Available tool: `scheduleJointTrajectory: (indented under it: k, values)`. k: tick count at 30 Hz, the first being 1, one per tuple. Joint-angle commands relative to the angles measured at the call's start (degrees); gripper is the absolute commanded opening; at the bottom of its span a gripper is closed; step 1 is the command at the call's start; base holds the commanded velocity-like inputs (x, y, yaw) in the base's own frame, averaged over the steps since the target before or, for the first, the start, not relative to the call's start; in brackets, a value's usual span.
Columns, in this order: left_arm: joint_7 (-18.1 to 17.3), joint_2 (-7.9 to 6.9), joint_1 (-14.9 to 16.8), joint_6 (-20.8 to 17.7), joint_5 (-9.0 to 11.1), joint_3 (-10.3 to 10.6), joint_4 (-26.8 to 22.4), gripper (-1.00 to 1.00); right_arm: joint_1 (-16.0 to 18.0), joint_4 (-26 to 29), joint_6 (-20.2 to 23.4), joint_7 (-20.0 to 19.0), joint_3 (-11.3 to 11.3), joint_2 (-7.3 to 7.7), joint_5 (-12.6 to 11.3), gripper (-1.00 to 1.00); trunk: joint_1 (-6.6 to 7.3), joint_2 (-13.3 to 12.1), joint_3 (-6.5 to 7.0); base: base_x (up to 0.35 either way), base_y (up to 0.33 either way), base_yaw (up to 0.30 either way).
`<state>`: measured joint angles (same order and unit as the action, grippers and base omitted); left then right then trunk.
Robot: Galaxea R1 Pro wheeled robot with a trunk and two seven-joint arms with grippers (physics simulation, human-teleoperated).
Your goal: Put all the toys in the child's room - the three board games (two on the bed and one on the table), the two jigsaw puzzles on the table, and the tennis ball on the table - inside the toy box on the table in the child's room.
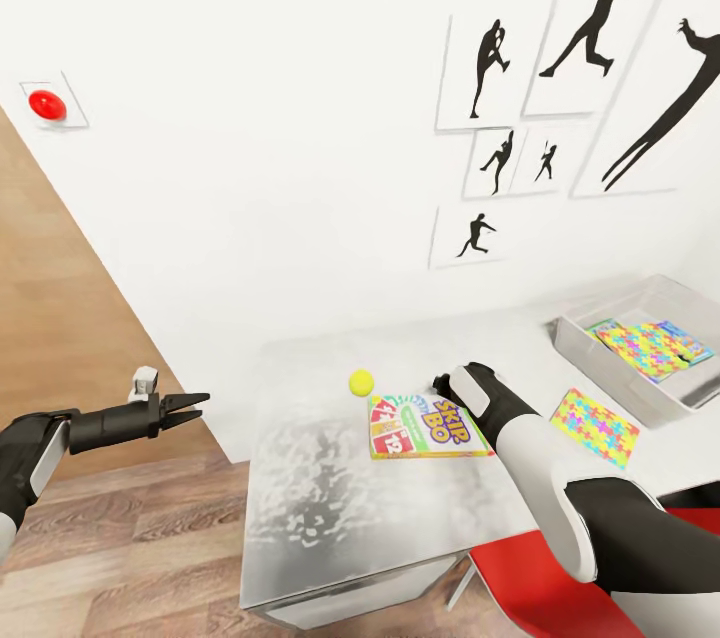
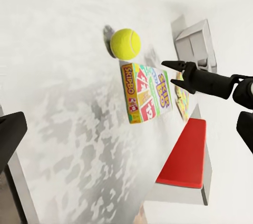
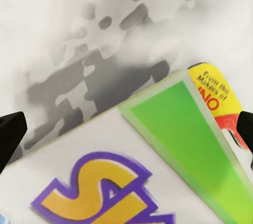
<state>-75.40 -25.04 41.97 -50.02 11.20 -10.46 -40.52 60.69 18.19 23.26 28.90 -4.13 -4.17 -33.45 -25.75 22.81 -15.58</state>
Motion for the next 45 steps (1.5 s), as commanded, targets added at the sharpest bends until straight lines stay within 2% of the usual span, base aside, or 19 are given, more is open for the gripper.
scheduleJointTrajectory:
  k: [1, 27, 45]
  values:
    - [-0.1, -0.01, 0.0, -0.5, 0.1, 0.0, 0.0, 1.00, 0.0, 0.1, 0.1, 0.4, -0.5, 0.03, -0.4, 1.00, -0.03, 0.1, -0.11, 0.000, 0.000, 0.000]
    - [-0.1, 0.07, 0.0, -0.5, 0.2, 0.0, 0.0, 1.00, 0.0, 0.1, -0.3, 0.4, -0.5, 0.06, -0.4, 1.00, -0.03, 0.1, -0.17, 0.000, 0.013, 0.000]
    - [-0.1, 0.07, 0.0, -0.5, 0.2, 0.0, 0.0, 1.00, 0.0, 0.1, -0.3, 0.4, -0.4, 0.05, -0.3, 1.00, -0.03, 0.1, -1.68, 0.000, 0.000, 0.000]
